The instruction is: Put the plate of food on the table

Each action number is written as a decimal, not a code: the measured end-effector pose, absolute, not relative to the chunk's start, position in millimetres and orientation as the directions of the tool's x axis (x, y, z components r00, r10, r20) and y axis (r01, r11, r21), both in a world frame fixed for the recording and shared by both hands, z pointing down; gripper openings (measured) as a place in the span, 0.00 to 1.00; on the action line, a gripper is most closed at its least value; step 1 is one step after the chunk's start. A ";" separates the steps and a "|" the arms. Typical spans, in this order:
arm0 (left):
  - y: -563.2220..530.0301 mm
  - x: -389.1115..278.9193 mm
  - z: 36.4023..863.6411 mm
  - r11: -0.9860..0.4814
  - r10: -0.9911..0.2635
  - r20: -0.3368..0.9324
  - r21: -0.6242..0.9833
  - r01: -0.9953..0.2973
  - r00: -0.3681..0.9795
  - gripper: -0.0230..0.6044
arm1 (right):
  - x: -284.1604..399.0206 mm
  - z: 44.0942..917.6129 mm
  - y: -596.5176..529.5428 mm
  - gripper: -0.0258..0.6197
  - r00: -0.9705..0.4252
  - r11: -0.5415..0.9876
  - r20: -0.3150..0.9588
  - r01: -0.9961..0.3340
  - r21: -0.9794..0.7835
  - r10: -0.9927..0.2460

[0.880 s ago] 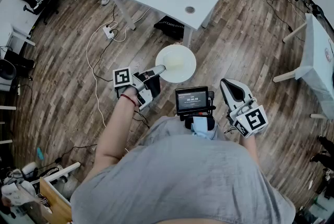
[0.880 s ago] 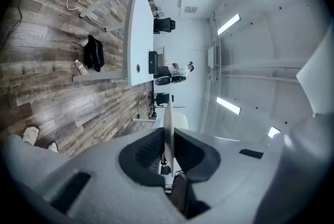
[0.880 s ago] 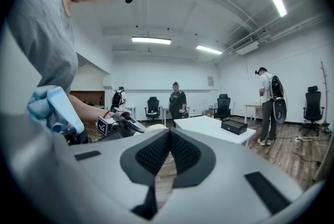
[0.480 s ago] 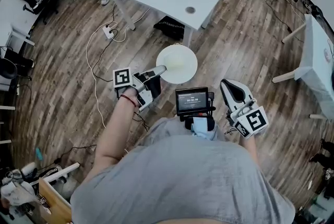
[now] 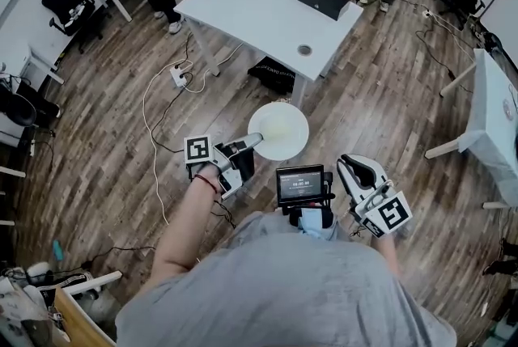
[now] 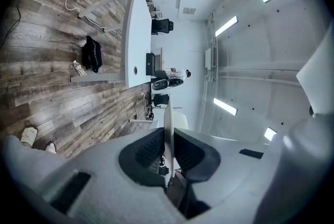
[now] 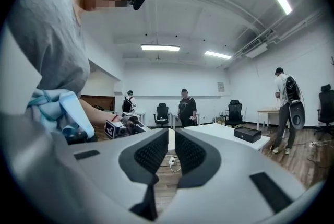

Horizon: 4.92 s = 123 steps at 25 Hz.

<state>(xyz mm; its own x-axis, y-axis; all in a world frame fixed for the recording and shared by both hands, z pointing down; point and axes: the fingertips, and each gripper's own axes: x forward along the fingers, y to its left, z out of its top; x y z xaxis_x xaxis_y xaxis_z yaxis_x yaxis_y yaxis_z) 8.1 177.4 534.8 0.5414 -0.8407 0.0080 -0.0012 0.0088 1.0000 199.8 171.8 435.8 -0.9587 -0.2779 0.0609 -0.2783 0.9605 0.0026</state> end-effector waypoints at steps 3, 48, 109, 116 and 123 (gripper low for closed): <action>180.8 2.0 535.0 0.011 -0.845 0.006 1.000 0.007 0.535 0.10 | 192.0 437.3 173.1 0.09 -0.960 0.963 0.071 -0.270 0.006 -0.270; -124.5 -80.6 501.1 -0.057 -0.910 -0.054 0.998 0.005 0.411 0.10 | 103.6 452.8 -137.3 0.09 -0.988 0.990 0.077 -0.136 -0.037 -0.133; -334.3 -224.3 745.5 0.159 -0.611 0.308 0.950 -0.269 0.729 0.10 | 11.3 488.8 -199.3 0.09 -0.704 0.703 0.228 -0.705 -0.099 -0.673; -340.5 -227.7 750.3 0.111 -0.587 0.425 0.885 -0.451 0.690 0.14 | 5.9 490.4 -202.2 0.09 -0.711 0.709 0.225 -0.697 -0.104 -0.666; -339.1 -237.2 753.5 0.041 -0.572 0.581 0.725 -0.687 0.579 0.26 | 6.3 492.1 -205.0 0.09 -0.721 0.717 0.224 -0.688 -0.112 -0.656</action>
<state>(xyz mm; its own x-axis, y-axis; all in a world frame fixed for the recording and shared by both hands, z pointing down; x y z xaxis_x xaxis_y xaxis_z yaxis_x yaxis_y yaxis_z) -237.2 -339.1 753.5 0.5790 -0.5722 0.5807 -0.6870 0.0410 0.7255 6.3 -205.0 492.1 -0.7207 -0.6560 0.2242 -0.6877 0.7174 -0.1116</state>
